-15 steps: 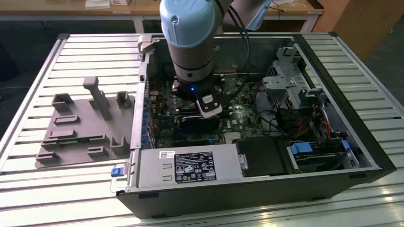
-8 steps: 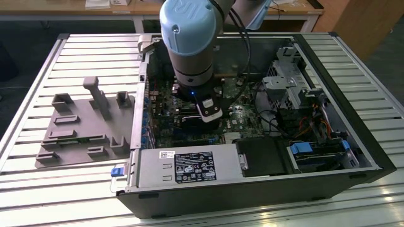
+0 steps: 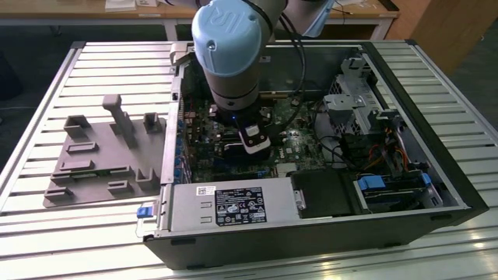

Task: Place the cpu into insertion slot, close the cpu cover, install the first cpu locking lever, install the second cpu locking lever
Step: 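Install the second cpu locking lever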

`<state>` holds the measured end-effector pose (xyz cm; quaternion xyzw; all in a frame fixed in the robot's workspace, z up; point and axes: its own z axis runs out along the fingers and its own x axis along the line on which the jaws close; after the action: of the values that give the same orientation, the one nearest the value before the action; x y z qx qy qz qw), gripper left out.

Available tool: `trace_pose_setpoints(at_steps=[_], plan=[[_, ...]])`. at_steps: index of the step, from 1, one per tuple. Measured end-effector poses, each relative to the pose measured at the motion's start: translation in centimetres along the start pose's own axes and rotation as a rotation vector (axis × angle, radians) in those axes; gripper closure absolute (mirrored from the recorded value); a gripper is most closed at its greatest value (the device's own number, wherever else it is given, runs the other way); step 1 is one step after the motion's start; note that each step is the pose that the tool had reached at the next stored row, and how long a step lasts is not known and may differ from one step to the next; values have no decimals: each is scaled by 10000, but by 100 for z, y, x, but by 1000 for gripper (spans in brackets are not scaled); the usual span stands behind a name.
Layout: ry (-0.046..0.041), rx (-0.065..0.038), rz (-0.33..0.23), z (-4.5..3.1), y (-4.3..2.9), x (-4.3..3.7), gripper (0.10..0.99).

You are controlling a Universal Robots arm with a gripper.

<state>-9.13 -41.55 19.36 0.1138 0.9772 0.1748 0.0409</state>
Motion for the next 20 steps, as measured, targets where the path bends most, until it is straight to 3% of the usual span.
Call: trace_pose_setpoints(at_steps=[9, 17, 20], plan=[[18, -81, 10, 27, -24, 77, 984], [54, -255, 33, 49, -25, 94, 984], [59, -275, 34, 66, -30, 110, 984]])
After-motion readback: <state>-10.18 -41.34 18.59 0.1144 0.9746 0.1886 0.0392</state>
